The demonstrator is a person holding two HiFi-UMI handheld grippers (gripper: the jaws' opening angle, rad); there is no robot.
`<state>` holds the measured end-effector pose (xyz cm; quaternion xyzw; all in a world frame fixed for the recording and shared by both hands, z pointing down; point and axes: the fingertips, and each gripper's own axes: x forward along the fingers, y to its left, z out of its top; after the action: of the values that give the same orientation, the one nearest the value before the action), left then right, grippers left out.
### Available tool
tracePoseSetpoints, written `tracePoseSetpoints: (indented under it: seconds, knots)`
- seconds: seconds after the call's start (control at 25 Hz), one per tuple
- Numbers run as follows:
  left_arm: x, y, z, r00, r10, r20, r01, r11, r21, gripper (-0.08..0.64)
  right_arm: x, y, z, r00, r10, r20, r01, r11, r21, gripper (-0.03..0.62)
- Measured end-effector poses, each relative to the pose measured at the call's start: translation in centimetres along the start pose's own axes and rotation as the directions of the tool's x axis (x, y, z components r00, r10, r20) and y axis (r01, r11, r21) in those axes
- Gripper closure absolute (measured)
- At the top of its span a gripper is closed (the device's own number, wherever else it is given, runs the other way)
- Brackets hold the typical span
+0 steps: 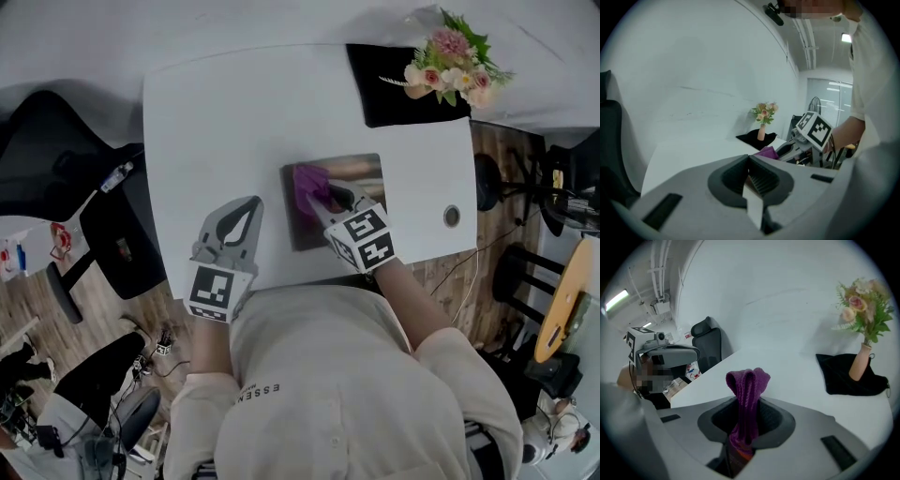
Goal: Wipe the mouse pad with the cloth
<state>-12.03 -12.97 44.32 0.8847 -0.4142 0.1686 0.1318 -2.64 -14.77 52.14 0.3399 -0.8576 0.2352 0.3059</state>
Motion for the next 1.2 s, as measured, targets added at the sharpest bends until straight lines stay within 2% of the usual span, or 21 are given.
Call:
tracePoseSetpoints:
  seconds: [0.16, 0.36, 0.52, 0.68, 0.8, 1.2]
  knots:
    - [0.4, 1.6, -1.3, 1.0, 0.013, -0.015, -0.013, 0.999, -0.029, 0.558, 2.9, 0.5, -0.3, 0.997, 0.043, -0.066, -0.043, 0.999, 0.001, 0.497]
    - [0.3, 2.9, -2.6, 0.998, 0.041, -0.053, -0.044, 0.998, -0.053, 0.558, 5.5, 1.6, -0.9, 0.983, 0.132, -0.13, -0.124, 0.99, 0.07, 0.497]
    - [0.5, 3.6, -3.0, 0.996, 0.059, -0.069, -0.064, 0.996, -0.064, 0.558, 6.9, 1.2, -1.4, 0.974, 0.137, -0.178, -0.132, 0.99, 0.043, 0.497]
    - [0.7, 3.8, -2.8, 0.994, 0.081, -0.078, -0.087, 0.994, -0.071, 0.558, 7.1, 0.3, -1.9, 0.97, 0.151, -0.188, -0.143, 0.988, 0.057, 0.495]
    - [1.3, 3.6, -2.2, 0.994, 0.091, -0.066, -0.096, 0.992, -0.078, 0.558, 6.9, -0.5, -2.1, 0.969, 0.16, -0.188, -0.149, 0.986, 0.073, 0.492]
    - [3.8, -0.1, 1.4, 0.998, 0.056, 0.021, -0.055, 0.996, -0.068, 0.558, 4.2, -4.6, -3.6, 0.972, 0.142, -0.189, -0.123, 0.987, 0.108, 0.491]
